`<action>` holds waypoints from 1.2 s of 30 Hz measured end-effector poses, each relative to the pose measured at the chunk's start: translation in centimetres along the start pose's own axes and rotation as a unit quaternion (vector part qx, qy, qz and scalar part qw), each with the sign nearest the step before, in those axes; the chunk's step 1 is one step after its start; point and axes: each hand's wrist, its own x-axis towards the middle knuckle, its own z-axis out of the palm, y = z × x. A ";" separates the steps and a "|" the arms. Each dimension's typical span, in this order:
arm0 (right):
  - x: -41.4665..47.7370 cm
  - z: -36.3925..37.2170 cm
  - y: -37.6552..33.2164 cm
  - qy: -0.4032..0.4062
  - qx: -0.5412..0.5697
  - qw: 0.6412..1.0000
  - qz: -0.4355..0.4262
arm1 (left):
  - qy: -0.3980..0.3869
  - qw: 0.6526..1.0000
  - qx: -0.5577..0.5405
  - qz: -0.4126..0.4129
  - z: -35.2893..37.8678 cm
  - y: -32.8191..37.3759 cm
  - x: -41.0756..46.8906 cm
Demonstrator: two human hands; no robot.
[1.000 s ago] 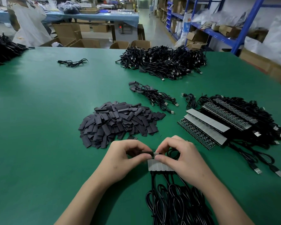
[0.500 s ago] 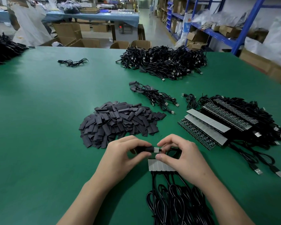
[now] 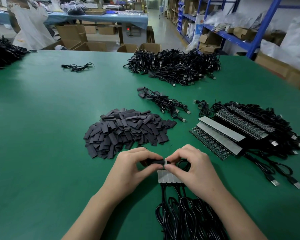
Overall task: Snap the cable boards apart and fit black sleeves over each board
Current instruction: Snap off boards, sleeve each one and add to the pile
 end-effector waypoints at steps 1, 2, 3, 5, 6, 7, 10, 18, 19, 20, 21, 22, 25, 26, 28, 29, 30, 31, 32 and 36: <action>0.0 0.0 -0.1 0.002 -0.001 1.000 -0.003 | 0.000 1.000 -0.002 -0.002 0.0 0.0 0.0; 0.0 0.1 -0.1 0.004 -0.003 1.000 -0.005 | -0.001 1.000 -0.004 -0.006 0.0 0.0 0.0; 0.0 0.1 -0.1 0.004 -0.005 1.000 -0.007 | -0.001 1.000 -0.008 -0.016 0.1 0.1 0.0; 0.1 0.2 -0.2 0.000 -0.010 1.000 -0.011 | -0.005 0.998 -0.031 -0.063 0.2 0.1 0.0; 0.1 0.3 -0.2 -0.006 -0.015 1.000 -0.015 | -0.009 0.995 -0.047 -0.090 0.2 0.1 -0.1; 0.1 0.3 -0.1 -0.012 -0.020 1.000 -0.019 | -0.016 0.992 -0.058 -0.114 0.3 0.0 -0.1; 0.1 0.4 0.0 -0.020 -0.026 0.999 -0.019 | -0.036 0.985 -0.067 -0.153 0.3 0.0 -0.2; 0.3 -0.1 0.3 -0.030 0.028 0.999 0.034 | 0.010 0.994 0.097 0.042 0.0 0.2 -0.1; 0.3 -0.1 0.1 -0.038 0.036 0.998 0.036 | 0.022 0.991 0.119 0.061 -0.1 0.2 -0.1; 0.3 -0.1 -0.1 -0.046 0.041 0.997 0.037 | 0.032 0.987 0.137 0.076 0.0 0.2 -0.1; 0.2 -0.1 -0.2 -0.051 0.049 0.997 0.036 | 0.040 0.985 0.146 0.084 0.0 0.1 -0.1; 0.2 -0.1 -0.3 -0.055 0.053 0.996 0.034 | 0.045 0.984 0.147 0.086 0.0 0.1 0.0; 0.2 -0.5 -0.6 -0.051 0.071 0.996 0.029 | 0.047 0.992 0.103 0.059 -0.1 0.3 0.0; 0.2 -0.6 -0.7 -0.050 0.072 0.996 0.027 | 0.044 0.994 0.084 0.048 -0.1 0.4 0.0; 0.2 -0.7 -0.8 -0.049 0.070 0.996 0.026 | 0.040 0.997 0.055 0.035 0.0 0.5 0.0; 0.2 -0.7 -0.9 -0.050 0.070 0.996 0.027 | 0.040 0.998 0.044 0.032 0.0 0.4 0.0; 0.2 -0.8 -0.9 -0.052 0.070 0.996 0.028 | 0.040 0.998 0.034 0.029 0.1 0.4 0.0; 0.2 -0.8 -0.9 -0.053 0.071 0.996 0.029 | 0.041 0.998 0.026 0.027 0.2 0.3 -0.1; 0.2 -0.8 -0.9 -0.053 0.073 0.995 0.031 | 0.041 0.999 0.020 0.025 0.3 0.2 -0.1; 0.2 -0.8 -0.7 -0.054 0.080 0.994 0.042 | 0.039 0.999 0.015 0.027 0.4 0.2 -0.1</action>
